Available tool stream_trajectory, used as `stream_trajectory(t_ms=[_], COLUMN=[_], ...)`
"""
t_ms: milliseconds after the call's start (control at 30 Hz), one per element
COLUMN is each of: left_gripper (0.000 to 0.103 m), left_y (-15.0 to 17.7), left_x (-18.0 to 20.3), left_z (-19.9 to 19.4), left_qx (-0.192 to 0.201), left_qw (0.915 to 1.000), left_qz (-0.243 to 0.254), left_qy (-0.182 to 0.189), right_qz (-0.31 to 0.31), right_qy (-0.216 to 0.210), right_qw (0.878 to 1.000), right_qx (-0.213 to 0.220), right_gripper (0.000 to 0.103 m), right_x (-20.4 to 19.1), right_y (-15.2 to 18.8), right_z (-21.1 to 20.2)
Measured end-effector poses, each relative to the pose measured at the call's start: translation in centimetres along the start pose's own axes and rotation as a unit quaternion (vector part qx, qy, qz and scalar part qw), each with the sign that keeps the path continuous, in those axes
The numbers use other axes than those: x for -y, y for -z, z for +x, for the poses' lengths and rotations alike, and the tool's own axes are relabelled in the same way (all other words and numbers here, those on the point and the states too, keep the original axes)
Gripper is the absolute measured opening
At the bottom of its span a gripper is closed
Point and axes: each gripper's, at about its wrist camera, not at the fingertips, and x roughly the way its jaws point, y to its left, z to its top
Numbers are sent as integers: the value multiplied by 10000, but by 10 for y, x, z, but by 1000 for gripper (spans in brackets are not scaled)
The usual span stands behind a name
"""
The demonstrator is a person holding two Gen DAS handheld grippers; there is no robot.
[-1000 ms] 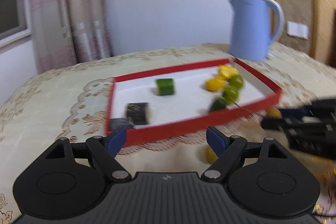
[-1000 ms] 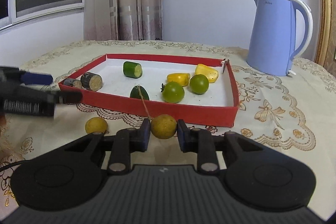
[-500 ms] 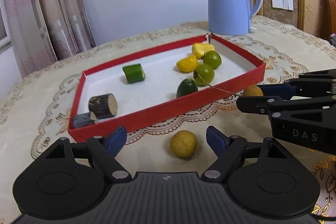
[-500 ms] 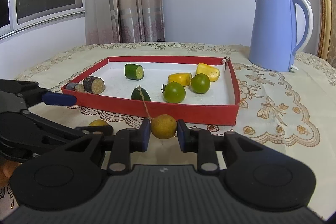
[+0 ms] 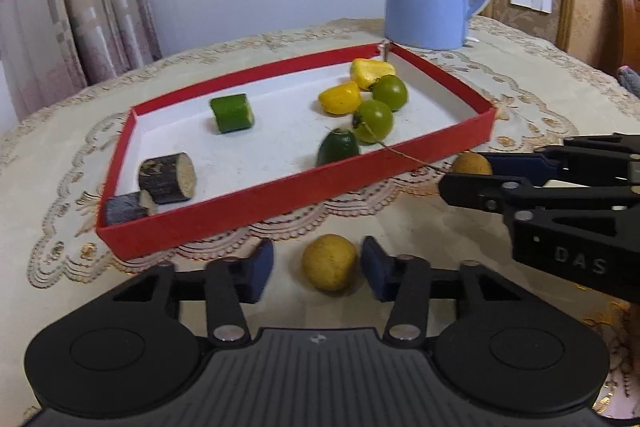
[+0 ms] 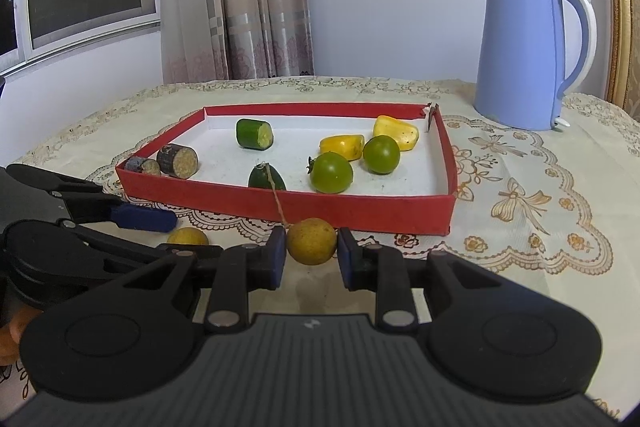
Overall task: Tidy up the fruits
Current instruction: 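Close the left gripper on the other yellow lime while the right gripper holds its lime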
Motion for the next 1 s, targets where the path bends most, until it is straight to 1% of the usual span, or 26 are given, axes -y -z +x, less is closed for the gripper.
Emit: stream_trajectory(t_ms=[33,67,200,333,400,500,567,733,900,1000], left_gripper=[31,27,27,27,27,27,27,27,28,28], left_y=[0,0,1,-1,-2,-3,-3,-2,-3,-4], left_x=[0,1,3,-3,-8,-17,-26,-44,-52,-56], left_z=[-1,-1,-3,-5,-7,-10,-11,-13,-15,-16], left_qx=[-12,-14,14,14,39,57,53,23,40,46], left_qw=[10000,9999,10000,9998,9994,9978,9964,9925,9895,9886], left_qz=[-27,-30,-18,-159,-258,-388,-523,-794,-851,-867], left_qy=[71,95,25,-81,-205,-527,-670,-929,-1165,-1230], right_qz=[6,13,29,31,34,38,36,38,40,38], right_qy=[-2,-2,-6,-3,-2,-3,-6,-10,-8,-11], right_qw=[10000,10000,10000,10000,10000,10000,10000,10000,10000,10000], right_qx=[-1,-4,-9,6,19,19,20,17,20,20], right_gripper=[26,26,26,26,26,26,26,26,26,26], right_x=[0,0,0,1,1,1,1,1,1,1], right_y=[0,0,0,0,1,1,0,0,0,0], right_z=[0,0,1,0,0,0,0,0,0,0])
